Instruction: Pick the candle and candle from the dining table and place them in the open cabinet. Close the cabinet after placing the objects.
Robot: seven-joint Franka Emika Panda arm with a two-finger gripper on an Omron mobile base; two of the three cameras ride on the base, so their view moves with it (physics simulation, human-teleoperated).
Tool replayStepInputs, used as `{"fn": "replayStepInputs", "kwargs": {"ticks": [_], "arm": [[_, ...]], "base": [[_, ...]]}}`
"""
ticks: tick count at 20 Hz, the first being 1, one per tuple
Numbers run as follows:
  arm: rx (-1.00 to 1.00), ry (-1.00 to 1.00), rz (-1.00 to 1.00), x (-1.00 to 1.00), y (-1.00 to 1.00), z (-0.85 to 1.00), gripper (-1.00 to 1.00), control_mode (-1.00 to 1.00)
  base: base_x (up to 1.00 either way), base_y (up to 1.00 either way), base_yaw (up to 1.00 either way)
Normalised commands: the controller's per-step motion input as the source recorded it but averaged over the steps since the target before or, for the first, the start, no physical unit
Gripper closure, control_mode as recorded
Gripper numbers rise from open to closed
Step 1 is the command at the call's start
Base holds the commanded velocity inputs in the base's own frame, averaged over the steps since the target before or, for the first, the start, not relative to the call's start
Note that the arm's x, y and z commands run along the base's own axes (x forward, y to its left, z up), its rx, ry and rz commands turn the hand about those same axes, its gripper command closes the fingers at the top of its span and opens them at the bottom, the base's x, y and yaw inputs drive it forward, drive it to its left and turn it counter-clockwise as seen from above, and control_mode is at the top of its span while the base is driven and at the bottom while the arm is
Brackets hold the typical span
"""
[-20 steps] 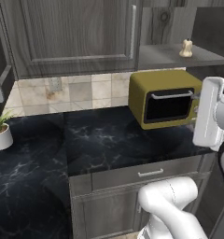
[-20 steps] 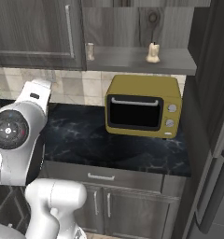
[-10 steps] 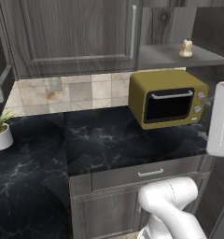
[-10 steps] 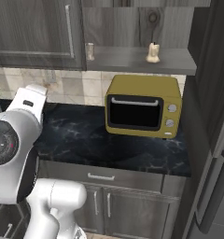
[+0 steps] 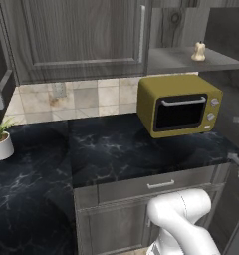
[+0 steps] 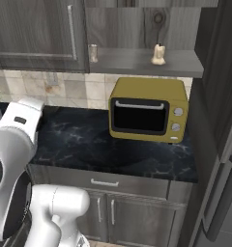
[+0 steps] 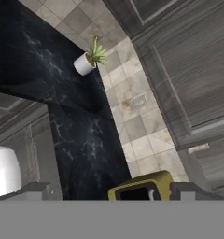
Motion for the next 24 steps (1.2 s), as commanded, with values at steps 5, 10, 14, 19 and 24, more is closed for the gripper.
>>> {"fn": "replayStepInputs", "kwargs": {"ticks": [5, 10, 14, 19, 24], "arm": [[0.00, 0.00, -0.02, -0.36, -0.08, -0.07, -1.00, -1.00], [0.00, 0.00, -0.02, -0.36, -0.09, -0.03, -1.00, -1.00], [0.00, 0.00, -0.03, -0.38, -0.12, -0.01, -1.00, -1.00], [0.00, 0.00, -0.03, -0.35, -0.15, -0.05, -1.00, -1.00], [0.00, 0.00, -0.04, -0.24, -0.23, -0.13, -1.00, -1.00]], "base": [[0.00, 0.00, 0.00], [0.00, 0.00, 0.00], [0.00, 0.00, 0.00], [0.00, 0.00, 0.00], [0.00, 0.00, 0.00]]}}
